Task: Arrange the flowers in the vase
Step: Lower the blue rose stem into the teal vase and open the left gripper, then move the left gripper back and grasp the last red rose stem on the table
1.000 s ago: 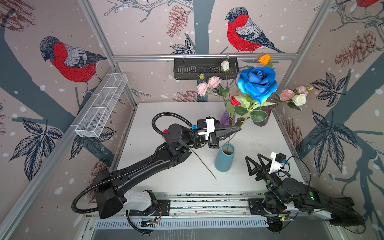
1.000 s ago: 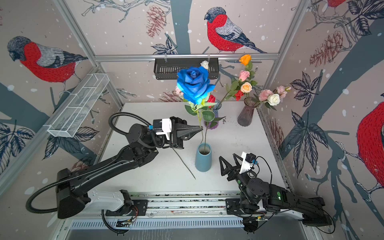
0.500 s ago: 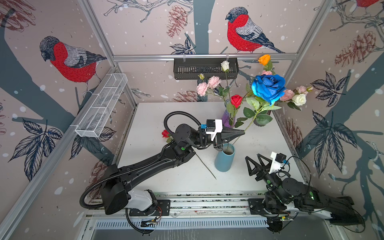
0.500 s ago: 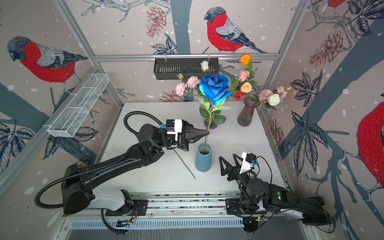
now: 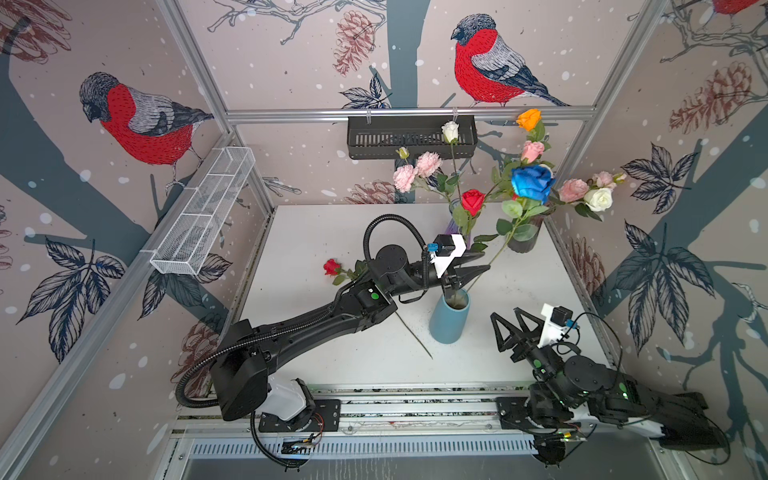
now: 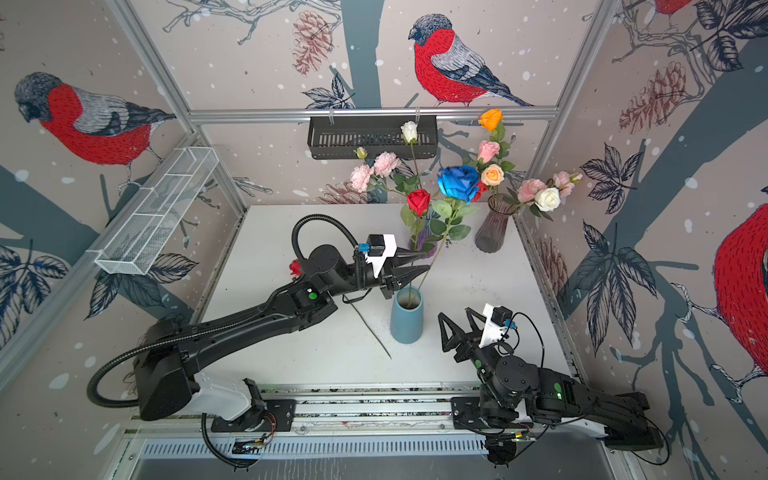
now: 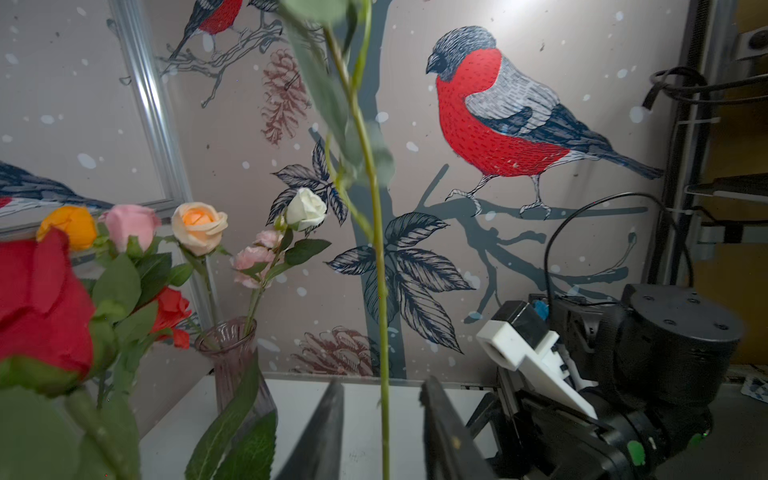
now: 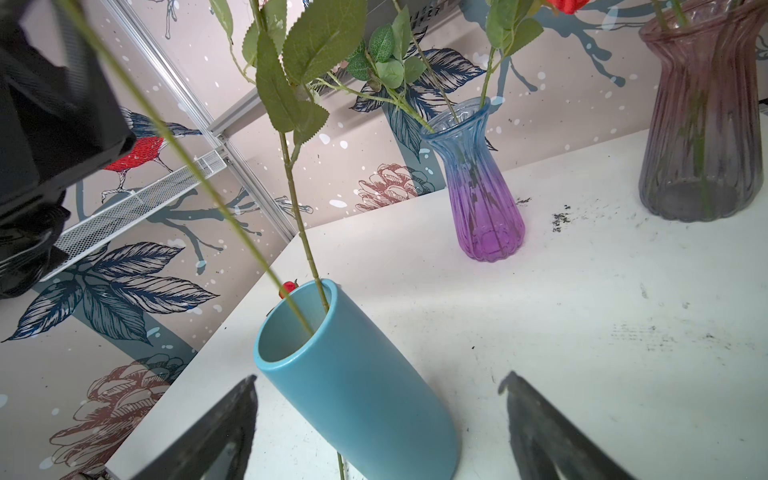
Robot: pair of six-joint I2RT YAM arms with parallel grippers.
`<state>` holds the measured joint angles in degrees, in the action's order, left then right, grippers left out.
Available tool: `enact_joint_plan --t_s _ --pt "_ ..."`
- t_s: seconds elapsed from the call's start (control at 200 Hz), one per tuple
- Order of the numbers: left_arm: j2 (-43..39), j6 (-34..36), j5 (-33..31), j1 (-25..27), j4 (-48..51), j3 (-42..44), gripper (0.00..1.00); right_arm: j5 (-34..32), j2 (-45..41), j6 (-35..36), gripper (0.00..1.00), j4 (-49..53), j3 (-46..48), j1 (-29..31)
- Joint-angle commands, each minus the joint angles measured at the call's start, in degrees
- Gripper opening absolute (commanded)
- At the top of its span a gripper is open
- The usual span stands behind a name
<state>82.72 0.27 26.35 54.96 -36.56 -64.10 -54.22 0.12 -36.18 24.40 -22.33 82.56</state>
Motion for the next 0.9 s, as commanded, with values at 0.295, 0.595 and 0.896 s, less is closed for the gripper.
enact_joint_plan --t_s 0.295,0.595,0.896 --pt "-16.3 -10.2 -26.2 -5.8 -0.7 18.0 0.69 -1.3 -0.1 -0.6 0.93 0.2 0.1 0.1" --pt "-20.1 -29.4 -44.7 -11.5 23.7 24.5 0.68 -1.2 -0.1 -0.6 0.93 0.1 0.1 0.1" --pt "-15.4 -41.7 -34.1 -20.8 27.1 31.5 0.68 -1.1 -0.1 -1.3 0.93 0.7 -0.1 0.6"
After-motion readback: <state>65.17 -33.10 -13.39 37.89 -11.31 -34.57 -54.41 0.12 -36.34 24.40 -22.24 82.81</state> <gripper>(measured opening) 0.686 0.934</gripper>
